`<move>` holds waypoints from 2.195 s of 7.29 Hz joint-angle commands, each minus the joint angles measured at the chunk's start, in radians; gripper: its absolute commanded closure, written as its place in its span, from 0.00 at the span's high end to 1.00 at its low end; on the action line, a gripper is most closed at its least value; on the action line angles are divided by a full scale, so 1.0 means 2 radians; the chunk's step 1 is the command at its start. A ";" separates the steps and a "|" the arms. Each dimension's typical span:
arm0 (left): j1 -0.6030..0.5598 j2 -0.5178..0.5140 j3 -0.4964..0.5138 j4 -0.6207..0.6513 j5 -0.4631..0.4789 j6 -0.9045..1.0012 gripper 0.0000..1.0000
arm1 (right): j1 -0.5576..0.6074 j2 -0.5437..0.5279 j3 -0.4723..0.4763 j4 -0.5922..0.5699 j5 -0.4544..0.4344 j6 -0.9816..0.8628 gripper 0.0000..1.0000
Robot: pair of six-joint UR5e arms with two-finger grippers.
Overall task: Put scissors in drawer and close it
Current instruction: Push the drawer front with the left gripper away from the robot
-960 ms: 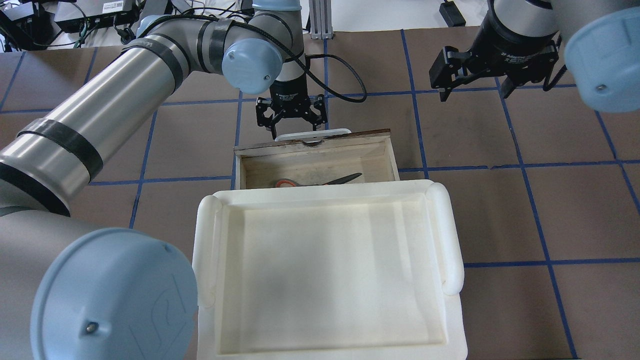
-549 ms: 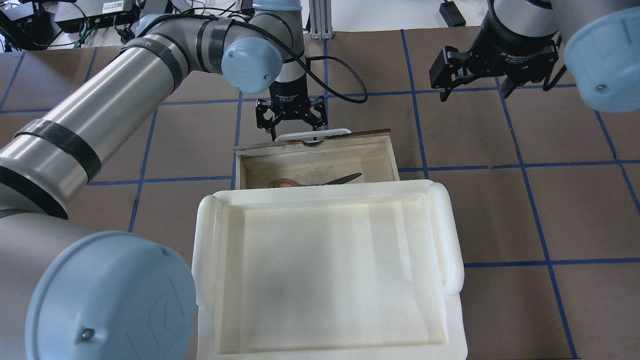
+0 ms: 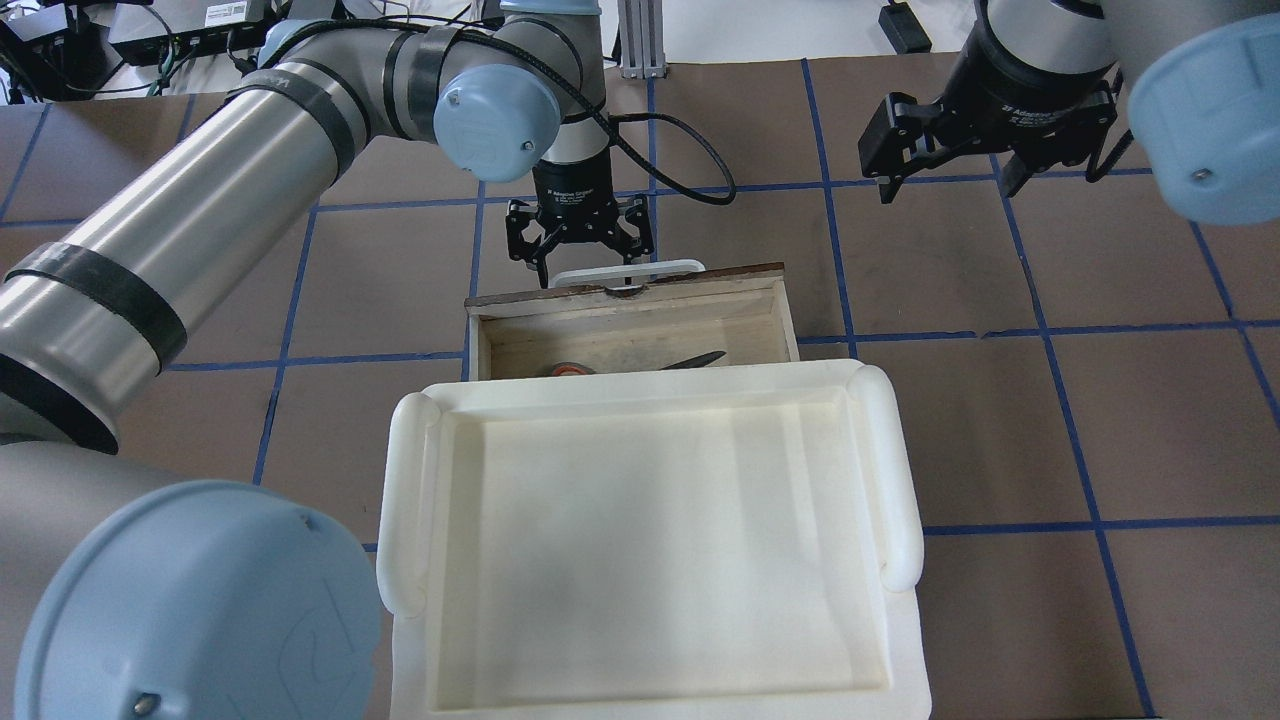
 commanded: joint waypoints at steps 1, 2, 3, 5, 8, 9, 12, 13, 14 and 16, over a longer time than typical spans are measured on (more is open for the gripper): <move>0.000 0.004 -0.001 -0.005 0.000 0.000 1.00 | 0.000 0.000 0.000 0.000 0.000 0.000 1.00; 0.000 0.005 -0.001 -0.007 0.000 0.000 1.00 | 0.000 0.000 0.000 0.000 0.000 0.000 1.00; 0.000 0.007 -0.001 -0.013 0.002 0.000 1.00 | 0.000 0.001 0.000 0.000 0.000 0.000 1.00; -0.001 0.007 -0.004 -0.017 0.003 0.000 1.00 | 0.000 0.001 0.000 0.000 0.000 0.000 1.00; -0.002 0.017 -0.019 -0.017 0.003 0.000 1.00 | 0.000 0.001 0.000 0.000 0.000 0.001 1.00; -0.002 0.017 -0.020 -0.017 0.003 0.000 1.00 | 0.000 0.001 0.000 0.000 0.000 0.000 1.00; -0.011 0.018 -0.031 -0.020 0.006 -0.001 1.00 | 0.000 0.001 0.000 0.000 0.000 0.000 1.00; -0.012 0.021 -0.033 -0.020 0.006 -0.001 1.00 | 0.000 0.000 0.000 0.000 0.000 0.000 1.00; -0.013 0.022 -0.033 -0.021 0.005 -0.001 1.00 | 0.000 0.001 0.000 0.000 0.000 0.000 1.00; -0.017 0.029 -0.034 -0.034 0.006 -0.001 1.00 | 0.000 0.000 0.000 0.000 -0.001 0.000 1.00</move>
